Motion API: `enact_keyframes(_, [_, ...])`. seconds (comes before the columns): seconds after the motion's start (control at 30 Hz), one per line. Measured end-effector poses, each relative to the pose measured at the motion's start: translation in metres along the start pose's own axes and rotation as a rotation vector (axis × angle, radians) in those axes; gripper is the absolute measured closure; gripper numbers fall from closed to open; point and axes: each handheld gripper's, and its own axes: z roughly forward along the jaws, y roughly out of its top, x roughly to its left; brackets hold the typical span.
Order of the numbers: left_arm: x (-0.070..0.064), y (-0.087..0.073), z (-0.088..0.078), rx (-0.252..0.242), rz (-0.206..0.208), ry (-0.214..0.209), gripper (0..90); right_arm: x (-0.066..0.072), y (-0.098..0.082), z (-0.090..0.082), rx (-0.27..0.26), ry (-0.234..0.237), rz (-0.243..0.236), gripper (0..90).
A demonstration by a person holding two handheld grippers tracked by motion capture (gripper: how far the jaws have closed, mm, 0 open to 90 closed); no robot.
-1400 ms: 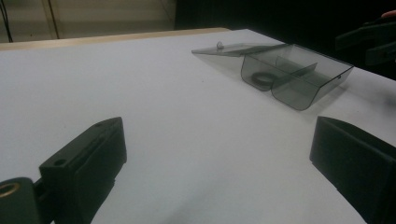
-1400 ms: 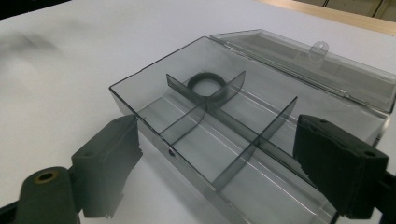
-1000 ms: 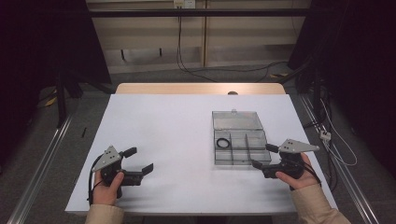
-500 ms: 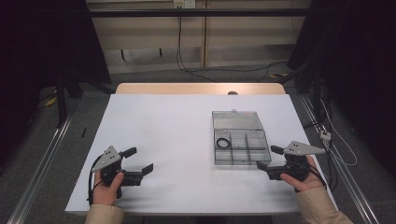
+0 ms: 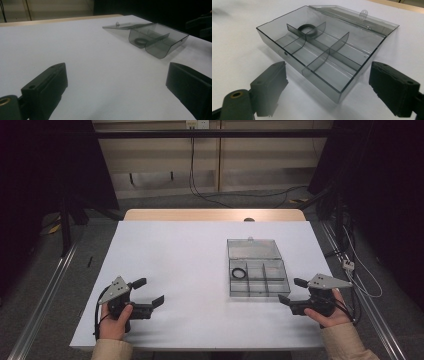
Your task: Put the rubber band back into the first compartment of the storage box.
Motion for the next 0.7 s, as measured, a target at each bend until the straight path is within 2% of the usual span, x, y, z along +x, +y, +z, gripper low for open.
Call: enact_keyframes(0.7, [0.0006, -0.0005, 0.0011, 0.009, 0.003, -0.002, 3.5, -0.0039, -0.0101, -0.0078, 0.011, -0.032, -0.013, 14.5])
